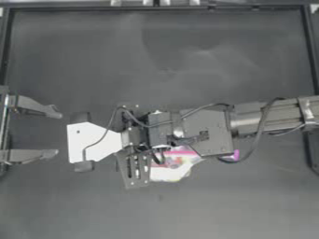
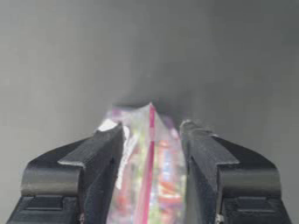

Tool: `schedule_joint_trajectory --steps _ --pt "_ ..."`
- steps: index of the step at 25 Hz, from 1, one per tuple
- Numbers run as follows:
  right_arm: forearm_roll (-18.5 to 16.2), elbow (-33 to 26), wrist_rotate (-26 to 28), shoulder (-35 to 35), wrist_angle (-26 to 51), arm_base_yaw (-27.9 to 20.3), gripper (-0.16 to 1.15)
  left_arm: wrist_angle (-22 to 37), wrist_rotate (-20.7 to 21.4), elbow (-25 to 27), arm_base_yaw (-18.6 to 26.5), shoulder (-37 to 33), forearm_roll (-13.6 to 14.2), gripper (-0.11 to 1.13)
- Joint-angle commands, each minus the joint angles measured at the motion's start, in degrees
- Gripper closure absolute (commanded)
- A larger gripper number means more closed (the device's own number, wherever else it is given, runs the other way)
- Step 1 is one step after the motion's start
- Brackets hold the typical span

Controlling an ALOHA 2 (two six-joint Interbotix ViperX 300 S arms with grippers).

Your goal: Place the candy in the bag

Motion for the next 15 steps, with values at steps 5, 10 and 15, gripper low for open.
schedule_joint_trajectory --steps 5,10,15 --pt "0.53 -1.58 0.18 -0.97 -0.18 0.35 0.19 -0.26 -0.09 -0.7 0.09 0.53 0.0 0.03" --pt "0.53 -1.67 0.18 -0.88 -0.18 0.35 0.2 0.0 -0.09 -0.62 0.0 0.53 0.0 0.03" --pt "0.53 -1.76 0.18 -0.88 -0.18 0.44 0.29 0.0 -0.09 -0.7 0.09 0.53 0.0 0.03"
